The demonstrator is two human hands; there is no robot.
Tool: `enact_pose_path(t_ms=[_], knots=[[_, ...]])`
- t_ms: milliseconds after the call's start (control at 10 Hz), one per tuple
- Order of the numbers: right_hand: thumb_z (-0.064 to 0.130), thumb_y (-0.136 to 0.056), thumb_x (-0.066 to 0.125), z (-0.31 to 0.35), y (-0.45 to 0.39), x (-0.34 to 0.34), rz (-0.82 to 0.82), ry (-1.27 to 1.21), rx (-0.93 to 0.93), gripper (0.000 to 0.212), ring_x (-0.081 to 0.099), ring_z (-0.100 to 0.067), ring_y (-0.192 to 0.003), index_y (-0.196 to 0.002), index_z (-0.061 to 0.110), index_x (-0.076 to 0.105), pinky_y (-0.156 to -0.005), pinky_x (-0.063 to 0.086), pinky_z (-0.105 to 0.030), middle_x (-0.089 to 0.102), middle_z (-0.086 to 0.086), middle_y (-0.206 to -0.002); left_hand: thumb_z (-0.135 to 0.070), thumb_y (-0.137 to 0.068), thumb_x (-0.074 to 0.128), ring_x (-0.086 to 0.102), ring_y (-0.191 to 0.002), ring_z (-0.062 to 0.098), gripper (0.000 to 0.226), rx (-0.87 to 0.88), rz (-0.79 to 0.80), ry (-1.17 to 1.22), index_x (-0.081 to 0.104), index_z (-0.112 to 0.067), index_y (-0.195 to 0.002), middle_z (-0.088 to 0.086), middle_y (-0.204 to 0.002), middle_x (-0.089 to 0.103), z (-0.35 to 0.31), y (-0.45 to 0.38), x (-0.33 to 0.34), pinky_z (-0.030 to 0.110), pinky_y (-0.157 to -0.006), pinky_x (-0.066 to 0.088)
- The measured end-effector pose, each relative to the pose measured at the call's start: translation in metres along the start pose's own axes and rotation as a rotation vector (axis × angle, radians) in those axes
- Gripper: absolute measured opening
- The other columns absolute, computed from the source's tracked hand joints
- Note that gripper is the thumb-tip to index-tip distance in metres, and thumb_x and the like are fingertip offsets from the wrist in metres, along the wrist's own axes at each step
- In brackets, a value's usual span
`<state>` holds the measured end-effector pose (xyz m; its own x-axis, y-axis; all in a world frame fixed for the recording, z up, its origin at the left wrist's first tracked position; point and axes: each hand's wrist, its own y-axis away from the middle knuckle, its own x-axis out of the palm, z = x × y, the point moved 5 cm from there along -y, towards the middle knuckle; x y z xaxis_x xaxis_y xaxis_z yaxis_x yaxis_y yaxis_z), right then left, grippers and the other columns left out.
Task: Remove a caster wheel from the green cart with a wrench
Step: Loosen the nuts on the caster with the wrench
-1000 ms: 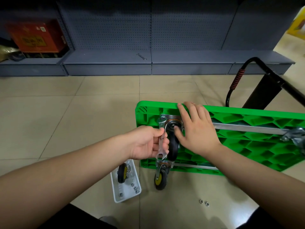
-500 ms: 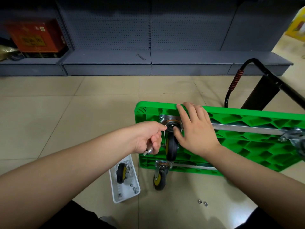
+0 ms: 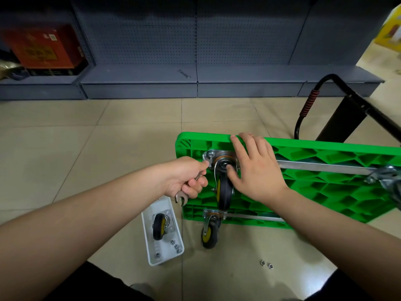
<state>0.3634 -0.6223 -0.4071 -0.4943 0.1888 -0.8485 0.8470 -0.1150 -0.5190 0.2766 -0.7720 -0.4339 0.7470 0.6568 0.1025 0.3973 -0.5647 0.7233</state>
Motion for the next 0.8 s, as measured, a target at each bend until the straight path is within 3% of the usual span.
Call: enact_pose_path(t_ms=[100,200,400,500,800], knots=[[0.043,-0.089,0.054,0.001,0.000,0.000,0.001,-0.002,0.002,0.068,0.046,-0.040,-0.125,-0.144,0.003,0.048,-0.111,0.034,-0.049,0.051,-0.019,-0.139,-0.038,-0.110,0.037,0.028,-0.033,0.006,0.033,0.029,-0.023,-0.035,0.042,-0.014,-0.087,-0.001,-0.055,0.040,0.000,-0.006,-0.002,0.015,-0.029,0.019],[0.043,-0.088,0.055,0.000,0.001,0.001,0.009,0.003,0.002,0.069,0.046,-0.039,-0.126,-0.145,0.004,0.048,-0.112,0.033,-0.048,0.050,-0.018,-0.140,-0.033,-0.109,0.039,0.038,-0.042,0.011,0.035,0.044,-0.076,-0.204,0.053,-0.009,-0.087,0.002,-0.060,0.044,0.003,-0.009,-0.011,0.020,-0.037,0.033],[0.043,-0.088,0.054,0.000,0.000,0.001,0.014,0.003,0.004,0.069,0.045,-0.040,-0.127,-0.145,0.004,0.048,-0.112,0.032,-0.048,0.050,-0.018,-0.140,0.001,-0.097,0.047,0.043,-0.050,0.014,0.013,0.175,-0.149,-0.609,0.059,-0.001,-0.099,0.007,-0.067,0.056,-0.010,0.003,-0.034,0.024,-0.043,0.033],[0.043,-0.089,0.053,0.000,0.000,0.001,0.015,0.003,0.008,0.069,0.045,-0.040,-0.127,-0.145,0.004,0.048,-0.113,0.032,-0.049,0.050,-0.018,-0.140,0.001,-0.096,0.044,0.050,-0.051,0.013,0.020,0.223,-0.162,-0.741,0.062,0.000,-0.105,0.007,-0.075,0.065,-0.020,0.010,-0.045,0.025,-0.045,0.042],[0.042,-0.088,0.055,0.000,0.001,0.001,0.004,0.000,0.000,0.068,0.045,-0.039,-0.127,-0.145,0.004,0.047,-0.113,0.033,-0.049,0.050,-0.018,-0.140,-0.034,-0.104,0.051,0.038,-0.049,0.016,0.014,0.327,-0.229,-0.974,0.060,-0.025,-0.099,0.002,-0.073,0.056,-0.041,0.017,-0.063,0.021,-0.043,0.030]])
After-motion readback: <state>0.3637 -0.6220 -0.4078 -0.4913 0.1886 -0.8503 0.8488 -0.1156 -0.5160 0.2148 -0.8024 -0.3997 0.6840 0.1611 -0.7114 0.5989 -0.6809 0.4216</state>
